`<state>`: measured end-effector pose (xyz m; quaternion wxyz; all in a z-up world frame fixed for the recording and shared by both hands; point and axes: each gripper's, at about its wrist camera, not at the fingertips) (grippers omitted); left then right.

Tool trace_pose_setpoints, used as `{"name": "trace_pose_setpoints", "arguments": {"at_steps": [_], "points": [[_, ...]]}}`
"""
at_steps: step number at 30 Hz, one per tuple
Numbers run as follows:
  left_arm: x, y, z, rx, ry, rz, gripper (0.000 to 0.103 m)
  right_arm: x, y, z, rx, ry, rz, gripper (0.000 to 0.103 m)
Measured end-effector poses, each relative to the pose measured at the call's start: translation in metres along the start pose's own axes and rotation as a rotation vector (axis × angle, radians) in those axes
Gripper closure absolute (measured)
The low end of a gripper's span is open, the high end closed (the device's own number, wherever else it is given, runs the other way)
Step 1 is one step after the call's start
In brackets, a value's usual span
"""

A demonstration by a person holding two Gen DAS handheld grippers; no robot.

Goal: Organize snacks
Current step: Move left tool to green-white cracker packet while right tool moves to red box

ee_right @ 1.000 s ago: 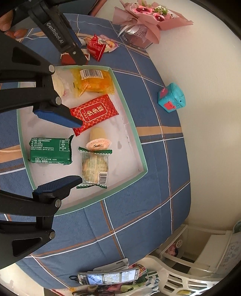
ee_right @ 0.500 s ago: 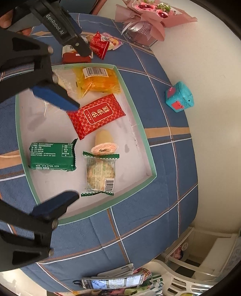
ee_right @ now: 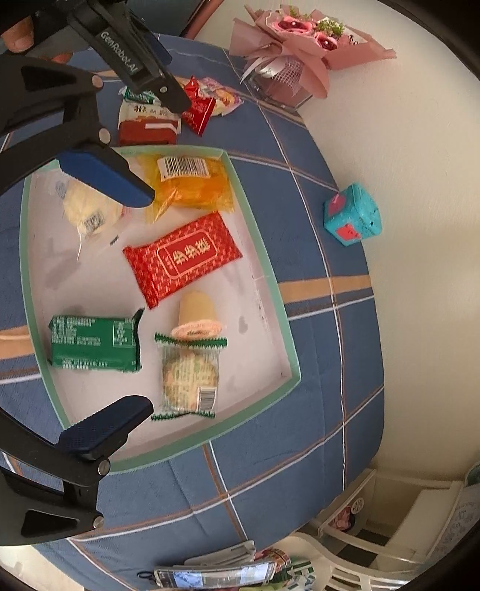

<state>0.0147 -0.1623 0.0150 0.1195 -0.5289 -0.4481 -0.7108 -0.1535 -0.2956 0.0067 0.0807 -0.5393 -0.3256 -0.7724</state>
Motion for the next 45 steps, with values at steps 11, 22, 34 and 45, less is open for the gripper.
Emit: {"name": "trace_pose_setpoints", "arguments": {"at_steps": [11, 22, 34, 45], "points": [[0.004, 0.001, 0.025, -0.017, 0.175, -0.055, 0.008, -0.005, -0.001, 0.037, 0.051, 0.029, -0.045, 0.000], [0.001, 0.003, 0.090, 0.042, 0.187, -0.028, 0.008, -0.010, -0.008, 0.084, 0.140, 0.002, -0.080, 0.000], [0.002, -0.001, 0.177, 0.233, 0.128, -0.002, 0.008, -0.023, -0.016, 0.145, 0.214, 0.106, -0.014, 0.000], [-0.023, 0.000, 0.195, 0.253, -0.001, -0.022, 0.008, -0.047, -0.018, 0.181, 0.235, 0.147, 0.053, 0.015]]}}
Point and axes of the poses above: each gripper's, at about its wrist camera, not at the fingertips, and x roughly against the way its jaws point, z to its left, y to its top
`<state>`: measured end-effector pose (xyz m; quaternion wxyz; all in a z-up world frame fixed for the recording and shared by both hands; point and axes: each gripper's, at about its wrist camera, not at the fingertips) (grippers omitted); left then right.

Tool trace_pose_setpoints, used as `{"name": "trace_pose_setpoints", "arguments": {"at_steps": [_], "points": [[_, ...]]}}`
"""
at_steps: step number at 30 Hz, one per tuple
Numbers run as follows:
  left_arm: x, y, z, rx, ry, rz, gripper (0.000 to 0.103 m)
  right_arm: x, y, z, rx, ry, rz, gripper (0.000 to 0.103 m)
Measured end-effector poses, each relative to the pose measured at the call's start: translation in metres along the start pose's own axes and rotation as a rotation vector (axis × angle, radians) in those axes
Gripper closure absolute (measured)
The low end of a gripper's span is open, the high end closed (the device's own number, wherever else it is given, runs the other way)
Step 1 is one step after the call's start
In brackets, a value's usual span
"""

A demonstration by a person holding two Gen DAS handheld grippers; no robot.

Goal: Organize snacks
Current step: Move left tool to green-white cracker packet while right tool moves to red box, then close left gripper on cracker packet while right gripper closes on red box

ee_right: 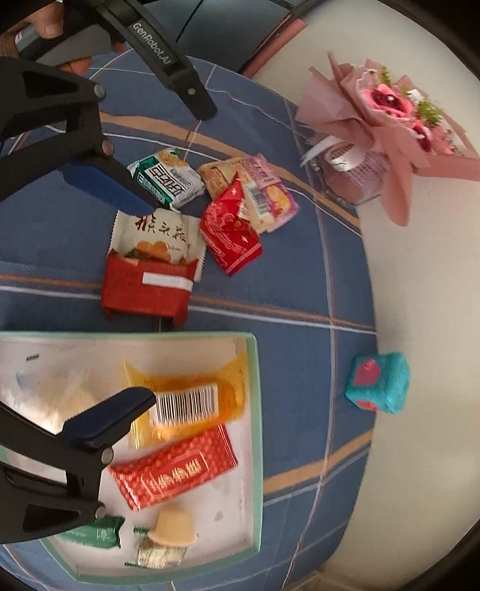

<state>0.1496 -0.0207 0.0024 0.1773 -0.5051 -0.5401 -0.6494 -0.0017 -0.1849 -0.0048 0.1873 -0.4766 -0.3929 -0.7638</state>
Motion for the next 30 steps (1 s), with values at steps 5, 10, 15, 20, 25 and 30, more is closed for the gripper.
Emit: {"name": "trace_pose_setpoints", "arguments": {"at_steps": [5, 10, 15, 20, 25, 30], "points": [[-0.020, 0.002, -0.008, -0.044, -0.048, 0.072, 0.008, -0.022, 0.001, 0.007, 0.012, 0.005, 0.059, 0.029], [-0.037, -0.001, -0.026, -0.141, -0.019, 0.109, 0.008, -0.034, 0.005, 0.012, 0.026, -0.011, 0.074, 0.040], [-0.055, -0.006, -0.038, -0.180, -0.047, 0.163, 0.011, -0.037, 0.008, 0.017, 0.049, -0.024, 0.074, 0.053], [-0.066, -0.010, -0.046, -0.206, -0.060, 0.203, 0.024, -0.044, 0.007, 0.021, 0.059, -0.027, 0.097, 0.053], [-0.067, -0.014, -0.050, -0.232, -0.053, 0.216, 0.025, -0.054, 0.005, 0.015, 0.031, -0.020, 0.126, 0.056], [-0.066, -0.015, -0.052, -0.258, -0.035, 0.223, 0.027, -0.055, 0.004, 0.017, 0.051, -0.033, 0.112, 0.058]]}}
Point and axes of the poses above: each gripper's, at about its wrist camera, not at the fingertips, and x roughly against the way its jaws point, z to its left, y to its top
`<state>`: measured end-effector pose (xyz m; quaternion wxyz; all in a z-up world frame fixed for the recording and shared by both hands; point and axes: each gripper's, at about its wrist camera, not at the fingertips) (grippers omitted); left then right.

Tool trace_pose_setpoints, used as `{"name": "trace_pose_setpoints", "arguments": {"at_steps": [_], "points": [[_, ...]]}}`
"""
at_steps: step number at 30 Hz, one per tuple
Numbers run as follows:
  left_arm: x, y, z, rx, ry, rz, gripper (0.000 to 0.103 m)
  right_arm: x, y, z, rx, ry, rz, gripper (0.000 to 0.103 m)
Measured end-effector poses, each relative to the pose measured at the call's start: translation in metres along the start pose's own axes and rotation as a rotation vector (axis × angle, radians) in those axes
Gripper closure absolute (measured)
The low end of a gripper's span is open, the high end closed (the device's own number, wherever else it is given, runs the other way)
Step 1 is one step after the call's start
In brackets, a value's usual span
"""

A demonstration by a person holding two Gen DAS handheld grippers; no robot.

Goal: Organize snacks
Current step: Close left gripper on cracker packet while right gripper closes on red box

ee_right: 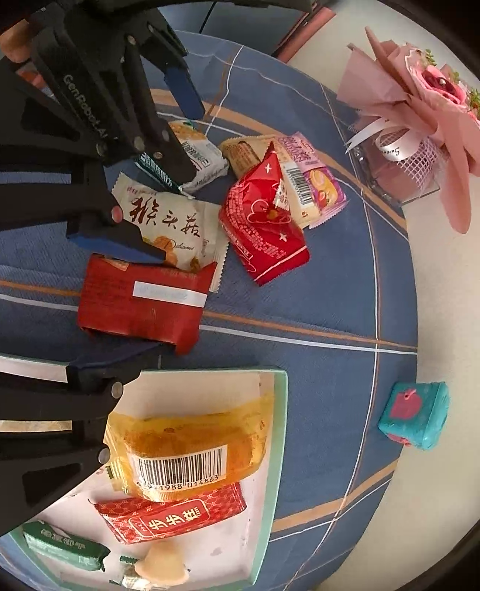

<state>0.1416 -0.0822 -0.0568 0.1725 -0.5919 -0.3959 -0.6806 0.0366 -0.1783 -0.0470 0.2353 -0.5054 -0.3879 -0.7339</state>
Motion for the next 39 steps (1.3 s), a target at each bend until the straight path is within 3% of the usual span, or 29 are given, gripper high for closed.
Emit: {"name": "trace_pose_setpoints", "arguments": {"at_steps": [9, 19, 29, 39], "points": [[0.005, -0.010, 0.000, -0.008, 0.007, 0.021, 0.026, 0.000, -0.004, 0.006, 0.012, -0.004, 0.006, 0.060], [0.006, -0.011, 0.035, 0.154, 0.056, 0.012, 0.025, 0.001, -0.004, 0.001, 0.005, 0.020, 0.023, 0.061], [0.003, -0.004, 0.045, 0.216, -0.016, -0.002, 0.025, -0.006, -0.006, -0.002, 0.008, 0.021, 0.046, 0.061], [-0.009, 0.012, 0.042, 0.287, -0.010, -0.005, 0.026, -0.012, -0.004, -0.001, 0.017, 0.015, 0.057, 0.061]]}}
Point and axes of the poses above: each gripper's, at about its wrist camera, not at the fingertips, and x roughly against the way its jaws point, z to its left, y to its top
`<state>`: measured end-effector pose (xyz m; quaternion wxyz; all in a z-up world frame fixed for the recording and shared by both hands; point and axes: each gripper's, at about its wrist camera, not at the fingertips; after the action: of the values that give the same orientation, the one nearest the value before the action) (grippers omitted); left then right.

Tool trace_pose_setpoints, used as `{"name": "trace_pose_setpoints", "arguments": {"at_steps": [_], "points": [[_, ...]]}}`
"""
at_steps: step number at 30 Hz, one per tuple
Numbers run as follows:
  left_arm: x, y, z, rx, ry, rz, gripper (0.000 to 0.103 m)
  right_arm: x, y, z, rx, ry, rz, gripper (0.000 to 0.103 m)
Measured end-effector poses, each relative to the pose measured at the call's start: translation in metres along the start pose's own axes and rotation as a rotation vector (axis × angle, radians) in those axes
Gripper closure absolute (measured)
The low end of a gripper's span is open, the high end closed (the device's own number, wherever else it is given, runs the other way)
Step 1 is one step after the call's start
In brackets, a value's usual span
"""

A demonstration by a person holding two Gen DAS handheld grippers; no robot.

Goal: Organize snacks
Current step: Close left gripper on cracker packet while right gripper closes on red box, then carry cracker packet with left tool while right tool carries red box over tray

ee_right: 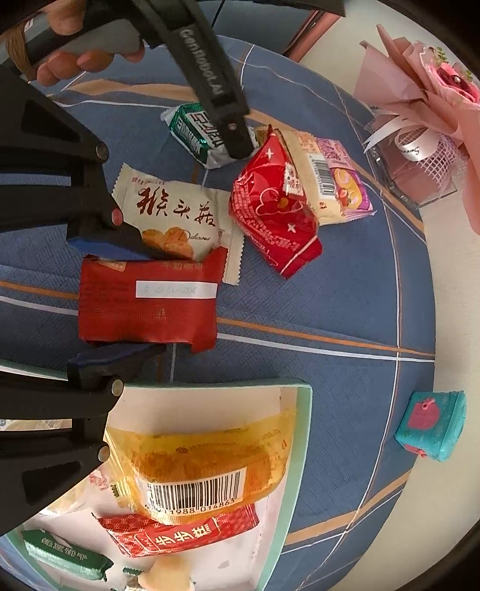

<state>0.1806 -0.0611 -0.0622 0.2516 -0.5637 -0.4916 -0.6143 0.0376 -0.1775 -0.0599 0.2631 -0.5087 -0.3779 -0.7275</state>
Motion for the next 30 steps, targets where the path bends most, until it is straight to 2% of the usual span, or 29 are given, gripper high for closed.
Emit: {"name": "trace_pose_setpoints", "arguments": {"at_steps": [7, 8, 11, 18, 23, 30], "points": [[-0.011, 0.000, -0.001, 0.038, 0.004, 0.041, 0.027, -0.001, 0.000, 0.005, 0.004, -0.011, -0.003, 0.061], [-0.010, 0.000, -0.001, 0.039, 0.005, 0.043, 0.035, -0.001, 0.000, 0.005, 0.001, -0.006, -0.005, 0.061], [-0.005, -0.002, -0.003, 0.037, 0.004, 0.044, 0.044, 0.000, -0.001, 0.005, 0.004, -0.002, -0.005, 0.061], [0.015, -0.017, 0.005, 0.051, 0.003, 0.032, 0.046, 0.026, -0.001, 0.001, -0.016, 0.045, -0.053, 0.061], [0.044, -0.026, 0.005, 0.052, 0.000, -0.021, 0.046, 0.052, -0.001, -0.004, -0.032, 0.067, -0.093, 0.061], [0.078, -0.034, -0.008, 0.041, 0.001, -0.082, 0.046, 0.080, -0.010, -0.017, -0.056, 0.066, -0.103, 0.061]]}}
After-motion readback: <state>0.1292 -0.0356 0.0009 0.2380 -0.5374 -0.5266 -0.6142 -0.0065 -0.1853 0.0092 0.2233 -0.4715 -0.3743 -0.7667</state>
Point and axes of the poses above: each gripper's, at about its wrist camera, not at the fingertips, and x roughly against the way its jaws point, z to its left, y to its top
